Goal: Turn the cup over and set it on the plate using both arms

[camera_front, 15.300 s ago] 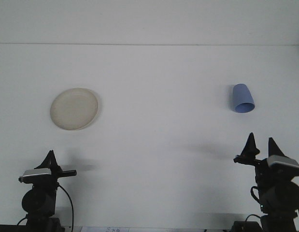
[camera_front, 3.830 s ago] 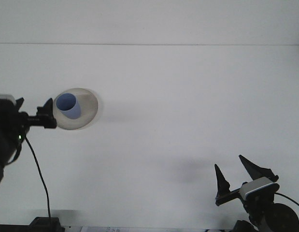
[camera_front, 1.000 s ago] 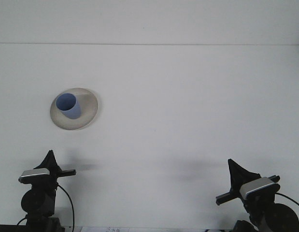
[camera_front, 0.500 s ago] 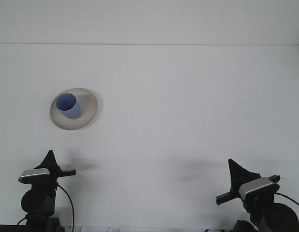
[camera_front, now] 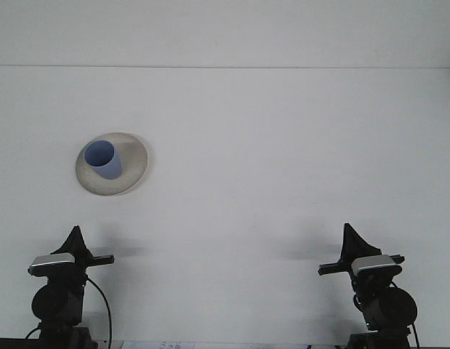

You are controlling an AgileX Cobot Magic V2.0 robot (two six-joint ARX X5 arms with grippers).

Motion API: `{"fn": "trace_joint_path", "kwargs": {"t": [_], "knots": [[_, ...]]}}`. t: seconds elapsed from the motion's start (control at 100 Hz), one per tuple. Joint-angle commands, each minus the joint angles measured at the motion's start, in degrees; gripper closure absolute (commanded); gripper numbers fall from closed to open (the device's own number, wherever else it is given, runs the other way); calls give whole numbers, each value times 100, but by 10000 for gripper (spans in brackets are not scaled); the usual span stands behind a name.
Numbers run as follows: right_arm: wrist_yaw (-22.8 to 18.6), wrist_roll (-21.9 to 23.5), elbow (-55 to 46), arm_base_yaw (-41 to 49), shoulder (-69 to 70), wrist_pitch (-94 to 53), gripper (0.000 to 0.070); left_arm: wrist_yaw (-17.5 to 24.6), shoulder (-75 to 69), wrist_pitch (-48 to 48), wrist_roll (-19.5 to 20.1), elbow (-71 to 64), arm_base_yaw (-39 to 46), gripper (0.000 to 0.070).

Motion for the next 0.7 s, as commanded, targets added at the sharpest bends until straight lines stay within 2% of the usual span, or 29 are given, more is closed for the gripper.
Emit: {"fn": "trace_joint_path", "kwargs": {"t": [0.0, 0.27, 0.69], "knots": [[-87, 247, -225, -129, -212, 129, 695, -26, -4, 59, 37, -109, 4, 687], [173, 232, -341, -334, -404, -219, 695, -26, -4, 57, 39, -109, 4, 687], [170, 221, -339, -334, -404, -415, 695, -26, -4, 57, 39, -109, 4, 687]]}}
